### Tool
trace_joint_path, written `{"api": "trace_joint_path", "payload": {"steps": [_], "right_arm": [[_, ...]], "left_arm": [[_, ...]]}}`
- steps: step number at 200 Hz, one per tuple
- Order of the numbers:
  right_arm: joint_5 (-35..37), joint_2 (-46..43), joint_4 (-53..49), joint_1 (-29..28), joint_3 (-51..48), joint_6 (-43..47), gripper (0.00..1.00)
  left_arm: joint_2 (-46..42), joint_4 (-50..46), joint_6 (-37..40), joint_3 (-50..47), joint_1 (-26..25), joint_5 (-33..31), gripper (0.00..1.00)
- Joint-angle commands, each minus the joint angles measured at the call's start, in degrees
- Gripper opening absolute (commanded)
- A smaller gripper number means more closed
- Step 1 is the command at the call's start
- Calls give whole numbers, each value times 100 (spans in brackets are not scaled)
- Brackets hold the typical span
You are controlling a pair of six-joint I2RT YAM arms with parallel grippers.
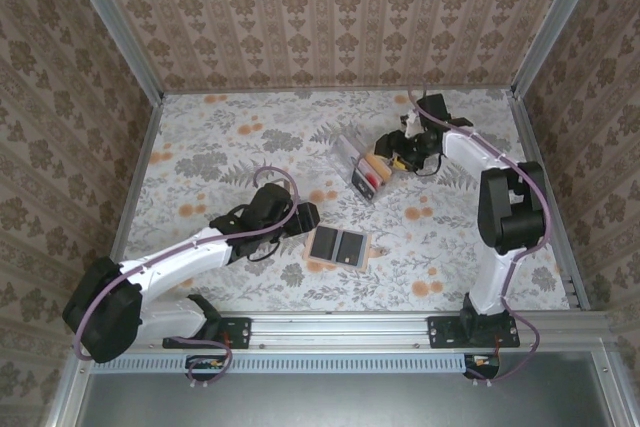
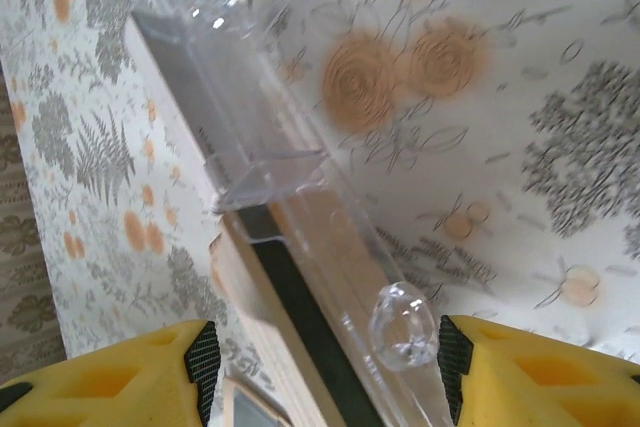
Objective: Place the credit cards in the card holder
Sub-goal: Rotate the storage box at the center of the table, then pick up the credit card from the storage box.
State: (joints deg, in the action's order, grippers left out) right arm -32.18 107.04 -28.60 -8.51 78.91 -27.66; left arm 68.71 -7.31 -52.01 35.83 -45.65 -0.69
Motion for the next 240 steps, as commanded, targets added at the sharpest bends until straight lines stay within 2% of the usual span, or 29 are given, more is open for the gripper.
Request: {"api": "trace_joint_path", "payload": {"steps": [1,28,49,97,135,183,240], "right_arm": [[-325,-409,145,-199,-207,-130,62],[-249,-667,159,-358,-473,-239,62],[179,-775,-133,-484,-493,-72,62],[2919,-1003,-1476,-1076,319,745,62],[4275,-620,-2084,-1826,941,1127,56],[5137,23,-2493,-2331,1525,1302,47],[5450,430,-2598,-2576,1707,1400,44]], "left_arm": [[-43,30,0,-59,58,86,78],[-33,37,-2,-68,61,110,78],[-39,67,-33,-101,58,116,78],[-33,76,15,-88,65,144,79],[-15,98,41,-59,88,149,79],[-67,72,41,-68,107,157,80],[-89,64,61,-73,105,140,84]]}}
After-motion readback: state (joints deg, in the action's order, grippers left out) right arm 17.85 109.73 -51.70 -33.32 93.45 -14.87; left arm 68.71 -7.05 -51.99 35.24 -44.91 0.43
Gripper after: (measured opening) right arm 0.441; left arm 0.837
